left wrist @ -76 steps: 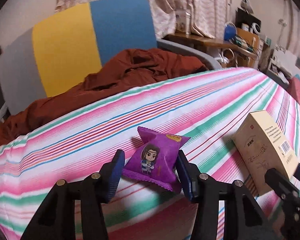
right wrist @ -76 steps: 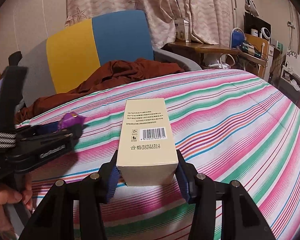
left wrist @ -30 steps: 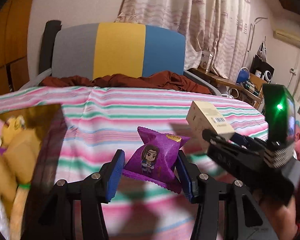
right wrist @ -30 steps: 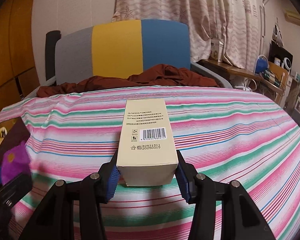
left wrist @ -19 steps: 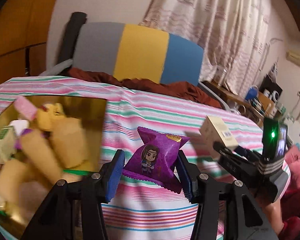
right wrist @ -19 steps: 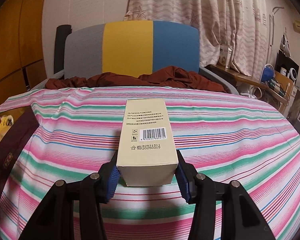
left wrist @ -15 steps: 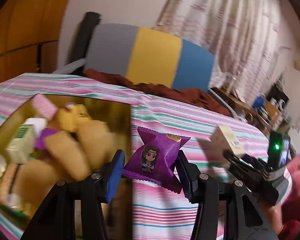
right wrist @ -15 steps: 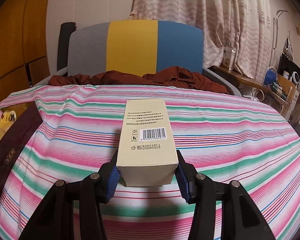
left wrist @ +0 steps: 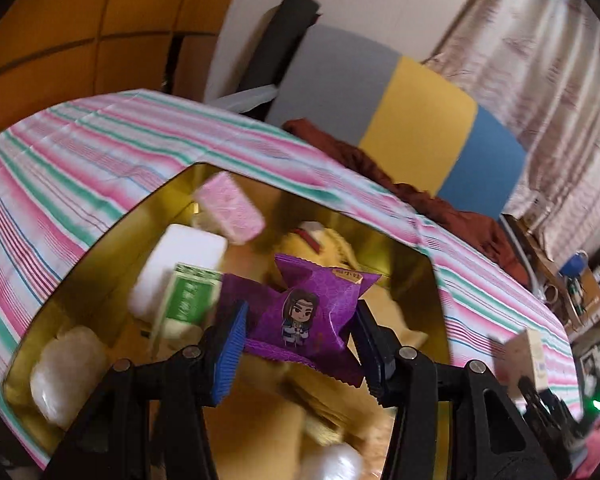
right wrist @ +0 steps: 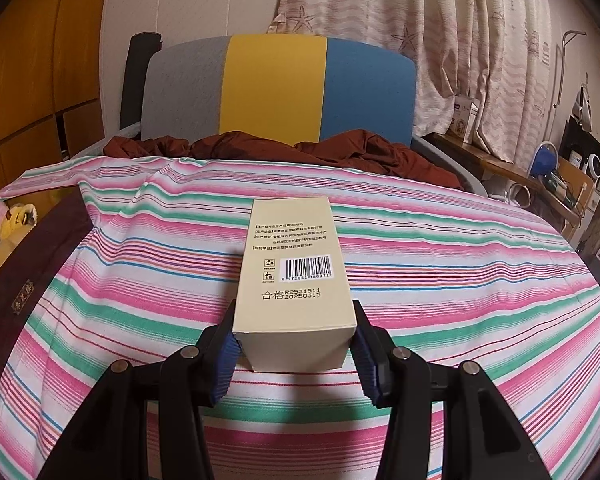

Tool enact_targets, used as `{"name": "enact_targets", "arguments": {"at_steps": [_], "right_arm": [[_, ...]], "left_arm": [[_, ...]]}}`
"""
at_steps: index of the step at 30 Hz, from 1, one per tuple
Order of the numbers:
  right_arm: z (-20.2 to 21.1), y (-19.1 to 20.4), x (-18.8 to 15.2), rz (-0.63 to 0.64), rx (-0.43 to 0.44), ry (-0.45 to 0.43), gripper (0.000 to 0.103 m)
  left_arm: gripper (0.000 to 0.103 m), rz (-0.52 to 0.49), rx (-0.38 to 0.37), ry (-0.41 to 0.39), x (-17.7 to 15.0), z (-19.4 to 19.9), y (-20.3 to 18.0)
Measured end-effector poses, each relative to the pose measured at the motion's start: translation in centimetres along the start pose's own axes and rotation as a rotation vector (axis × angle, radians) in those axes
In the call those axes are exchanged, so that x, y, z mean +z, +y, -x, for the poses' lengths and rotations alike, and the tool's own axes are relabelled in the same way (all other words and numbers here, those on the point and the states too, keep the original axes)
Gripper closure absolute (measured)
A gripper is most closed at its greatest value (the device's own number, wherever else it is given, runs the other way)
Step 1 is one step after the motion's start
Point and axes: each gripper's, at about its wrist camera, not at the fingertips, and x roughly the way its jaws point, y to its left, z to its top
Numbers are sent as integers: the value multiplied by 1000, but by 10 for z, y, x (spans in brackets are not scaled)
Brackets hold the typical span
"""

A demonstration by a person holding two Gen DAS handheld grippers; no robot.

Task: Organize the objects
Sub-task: 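Carry the purple packet to the gold tray and release it with the left tool, then lower the cream box into the gold tray and open the right tool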

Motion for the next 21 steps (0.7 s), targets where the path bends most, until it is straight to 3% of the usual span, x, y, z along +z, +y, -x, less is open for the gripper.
{"name": "enact_targets", "arguments": {"at_steps": [5, 7, 14, 21], "right_arm": [[0, 4, 0, 13, -6, 6, 53], [0, 5, 0, 18, -8, 7, 53], [1, 14, -1, 60, -12, 5, 53], [11, 26, 4, 74, 72, 7, 53]], "left_arm": [[50, 21, 28, 44, 15, -16, 10], [41, 24, 38, 54, 15, -18, 11], [13, 26, 21, -74, -1, 15, 12], [6, 7, 32, -91, -32, 41, 18]]}}
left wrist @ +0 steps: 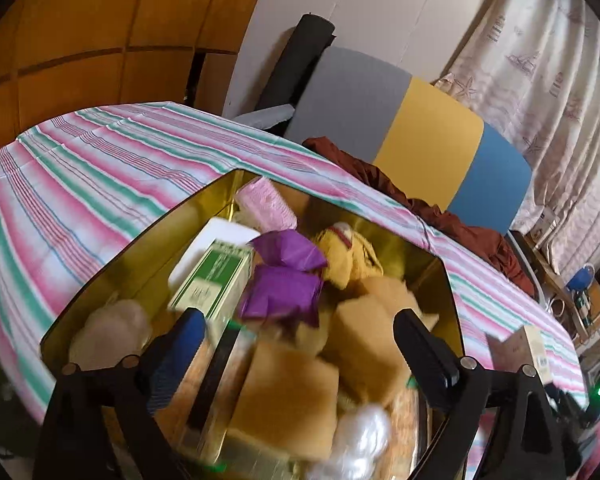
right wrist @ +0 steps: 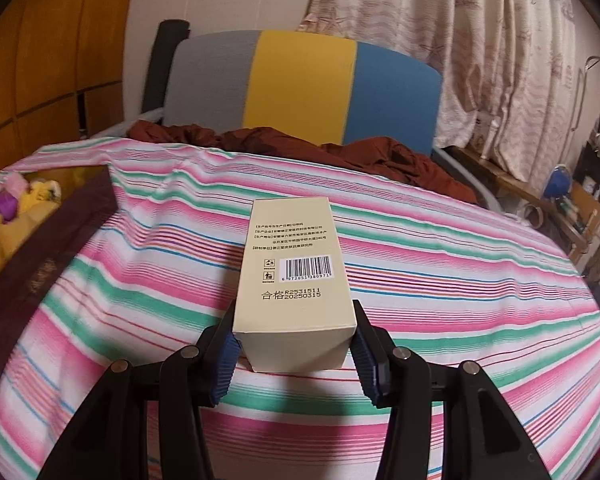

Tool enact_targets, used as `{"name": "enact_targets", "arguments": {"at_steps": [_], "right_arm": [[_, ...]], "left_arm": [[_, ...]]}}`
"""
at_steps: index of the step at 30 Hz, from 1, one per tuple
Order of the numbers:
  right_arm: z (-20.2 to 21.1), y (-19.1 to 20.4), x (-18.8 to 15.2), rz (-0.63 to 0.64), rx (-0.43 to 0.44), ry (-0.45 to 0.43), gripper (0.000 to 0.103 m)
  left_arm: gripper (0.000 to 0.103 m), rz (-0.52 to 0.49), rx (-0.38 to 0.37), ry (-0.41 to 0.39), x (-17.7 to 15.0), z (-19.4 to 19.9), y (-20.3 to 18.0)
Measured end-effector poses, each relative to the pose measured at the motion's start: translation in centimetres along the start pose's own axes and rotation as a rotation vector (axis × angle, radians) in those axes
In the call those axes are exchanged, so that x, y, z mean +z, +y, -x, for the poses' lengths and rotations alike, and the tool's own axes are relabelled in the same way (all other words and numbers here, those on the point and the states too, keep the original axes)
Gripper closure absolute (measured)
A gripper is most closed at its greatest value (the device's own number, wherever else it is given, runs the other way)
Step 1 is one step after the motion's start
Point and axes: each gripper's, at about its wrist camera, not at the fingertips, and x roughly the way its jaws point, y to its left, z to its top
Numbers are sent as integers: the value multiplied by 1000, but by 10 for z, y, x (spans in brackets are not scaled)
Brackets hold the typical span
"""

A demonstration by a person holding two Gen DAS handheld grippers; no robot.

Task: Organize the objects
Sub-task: 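Lower the cream box into the gold tray and open the right tool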

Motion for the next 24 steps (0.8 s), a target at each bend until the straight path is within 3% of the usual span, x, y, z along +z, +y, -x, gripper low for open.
{"name": "enact_targets", "arguments": {"at_steps": [5, 14, 17, 24], "right_arm": [[14, 23, 14, -49, 139, -7, 53], [33, 97, 68, 34, 326, -56, 53], [27, 131, 82, 121, 323, -40, 53], [-1, 202, 96, 378, 150, 43, 53]], "left_arm": [[2, -34, -5, -18, -8, 13, 0], [0, -44, -11, -15, -21, 27, 3], [0, -42, -10, -11, -24, 30, 6], [0, -39, 0, 6, -30, 36, 16]]}}
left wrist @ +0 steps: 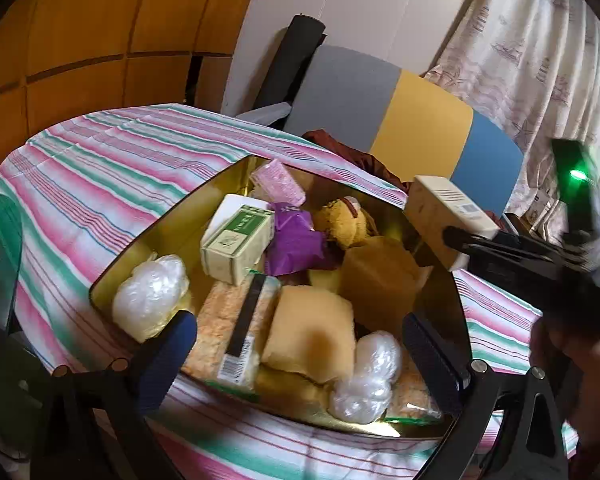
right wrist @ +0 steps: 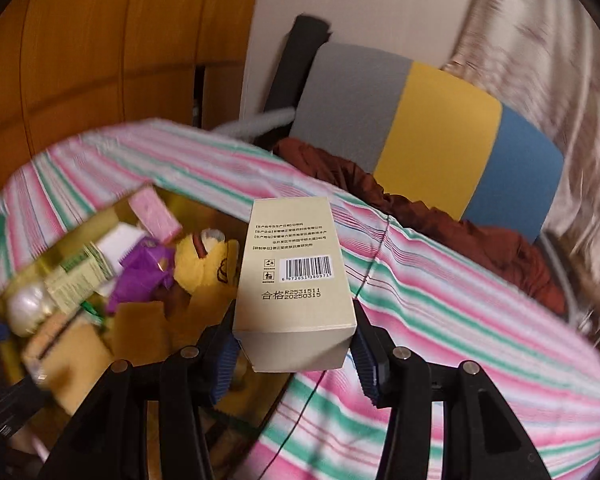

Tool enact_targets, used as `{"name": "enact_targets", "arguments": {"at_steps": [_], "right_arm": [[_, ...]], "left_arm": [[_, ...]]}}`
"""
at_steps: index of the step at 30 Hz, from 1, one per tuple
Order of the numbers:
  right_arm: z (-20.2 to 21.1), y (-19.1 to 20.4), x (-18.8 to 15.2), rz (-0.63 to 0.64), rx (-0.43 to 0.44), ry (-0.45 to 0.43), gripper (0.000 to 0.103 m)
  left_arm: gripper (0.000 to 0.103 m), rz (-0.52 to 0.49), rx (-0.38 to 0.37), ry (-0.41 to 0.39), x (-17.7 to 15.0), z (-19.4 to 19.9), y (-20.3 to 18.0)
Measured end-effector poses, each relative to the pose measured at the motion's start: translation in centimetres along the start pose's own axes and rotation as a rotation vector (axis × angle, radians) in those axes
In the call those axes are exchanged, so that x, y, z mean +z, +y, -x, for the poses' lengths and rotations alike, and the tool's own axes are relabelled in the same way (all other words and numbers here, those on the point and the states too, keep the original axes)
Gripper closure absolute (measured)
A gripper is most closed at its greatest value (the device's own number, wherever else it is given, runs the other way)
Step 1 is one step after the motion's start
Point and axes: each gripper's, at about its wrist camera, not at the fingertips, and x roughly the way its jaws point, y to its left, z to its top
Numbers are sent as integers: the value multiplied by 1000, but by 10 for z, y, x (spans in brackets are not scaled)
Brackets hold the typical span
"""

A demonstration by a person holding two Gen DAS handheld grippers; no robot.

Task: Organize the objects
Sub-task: 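Lower the cream box into the gold tray and open the right tool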

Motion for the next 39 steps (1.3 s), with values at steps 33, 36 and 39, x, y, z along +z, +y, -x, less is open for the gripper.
{"name": "enact_targets", "arguments": {"at_steps": [33, 36, 39], "right_arm": [[-13, 1, -14, -274, 277, 124, 71], [3, -2, -19, -331, 296, 101, 69], [20, -3, -23, -355, 293, 90, 61]], "left_arm": [[0, 31, 36, 65, 5, 13, 5], [0, 5, 69, 72, 6, 13, 4], [0, -11, 158, 66, 9, 14, 6]]}}
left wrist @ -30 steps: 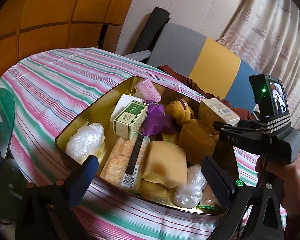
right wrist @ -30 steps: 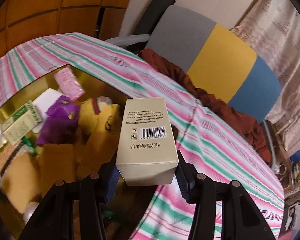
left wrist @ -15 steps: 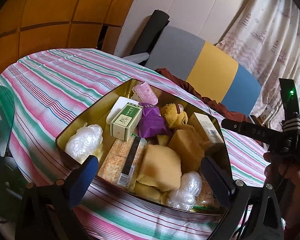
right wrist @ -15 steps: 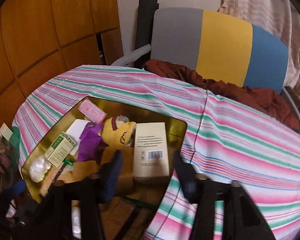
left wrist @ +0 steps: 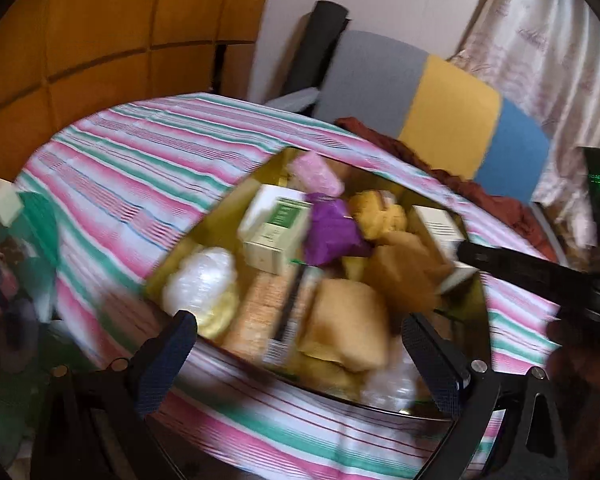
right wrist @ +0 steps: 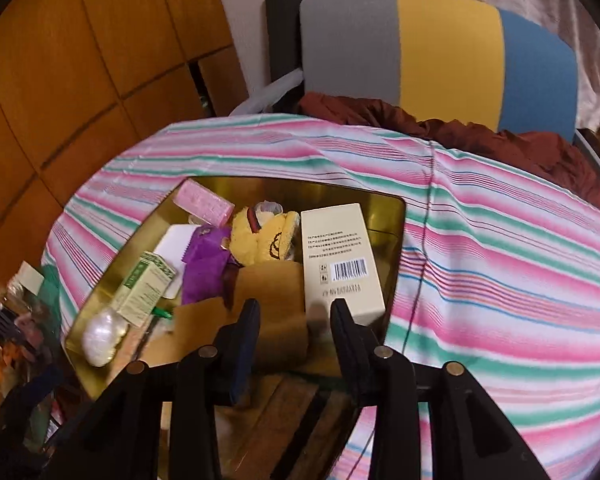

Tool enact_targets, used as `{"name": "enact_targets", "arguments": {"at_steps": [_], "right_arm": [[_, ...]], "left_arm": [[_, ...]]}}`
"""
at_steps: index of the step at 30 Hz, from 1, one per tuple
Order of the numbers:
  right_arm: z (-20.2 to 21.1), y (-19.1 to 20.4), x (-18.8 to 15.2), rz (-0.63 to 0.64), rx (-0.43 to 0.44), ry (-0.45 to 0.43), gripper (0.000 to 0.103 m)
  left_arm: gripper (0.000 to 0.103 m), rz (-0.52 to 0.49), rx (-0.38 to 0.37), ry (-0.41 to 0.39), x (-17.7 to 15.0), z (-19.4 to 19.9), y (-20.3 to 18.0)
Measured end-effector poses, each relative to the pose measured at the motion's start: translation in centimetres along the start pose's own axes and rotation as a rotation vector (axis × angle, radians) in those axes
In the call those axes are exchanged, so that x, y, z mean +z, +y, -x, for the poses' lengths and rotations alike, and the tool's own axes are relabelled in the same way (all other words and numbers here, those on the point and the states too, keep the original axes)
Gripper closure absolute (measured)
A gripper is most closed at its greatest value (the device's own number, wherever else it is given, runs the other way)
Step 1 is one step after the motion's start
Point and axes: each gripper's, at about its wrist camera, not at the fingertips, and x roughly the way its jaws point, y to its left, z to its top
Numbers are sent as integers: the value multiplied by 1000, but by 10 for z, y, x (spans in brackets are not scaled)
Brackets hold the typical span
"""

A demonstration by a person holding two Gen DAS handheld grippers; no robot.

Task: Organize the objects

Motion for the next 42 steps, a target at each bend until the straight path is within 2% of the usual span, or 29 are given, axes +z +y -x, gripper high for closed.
{"name": "enact_targets", "arguments": {"at_steps": [3, 12, 16, 21, 24, 28, 42], "right_arm": [[11, 5, -8, -10, -8, 22, 57], [36, 22, -27, 51, -104, -8, 54], [43, 29, -29, 77, -141, -26, 48], [49, 35, -34, 74, -163, -32, 47], [54, 39, -36, 69, -161, -39, 45], [57, 46, -39, 65, -167, -47, 38], [58, 41, -37, 17, -209, -67, 38]], "left_arm": [[0, -33, 78, -26, 3, 4, 2], [0, -83, 199, -39, 9, 16, 5], [0, -91, 240, -48, 10, 22, 3], [0, -94, 255, -40, 12, 27, 2], [0, -93, 270, -10, 15, 27, 3], [0, -76, 276, 20, 17, 26, 6], [0, -90, 284, 44, 19, 26, 5]]}}
